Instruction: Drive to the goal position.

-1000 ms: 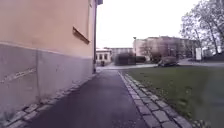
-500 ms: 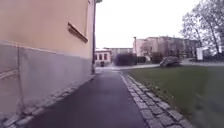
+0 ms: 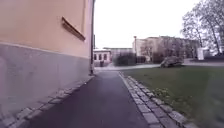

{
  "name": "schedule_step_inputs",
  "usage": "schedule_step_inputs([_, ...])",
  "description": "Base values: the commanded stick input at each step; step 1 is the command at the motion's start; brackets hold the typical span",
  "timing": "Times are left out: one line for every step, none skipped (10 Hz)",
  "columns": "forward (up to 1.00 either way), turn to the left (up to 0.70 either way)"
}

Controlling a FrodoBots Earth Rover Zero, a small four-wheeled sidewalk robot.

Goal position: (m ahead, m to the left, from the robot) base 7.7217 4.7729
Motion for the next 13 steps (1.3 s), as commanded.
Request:
schedule_step_inputs([0.85,0.0])
schedule_step_inputs([0.85,0.0])
schedule_step_inputs([0.85,0.0])
schedule_step_inputs([0.85,0.0])
schedule_step_inputs([0.85,0.0])
schedule_step_inputs([0.85,0.0])
schedule_step_inputs([0.85,0.0])
schedule_step_inputs([0.85,0.0])
schedule_step_inputs([0.85,0.0])
schedule_step_inputs([0.85,0.0])
schedule_step_inputs([0.85,0.0])
schedule_step_inputs([0.85,0.0])
schedule_step_inputs([0.85,0.0])
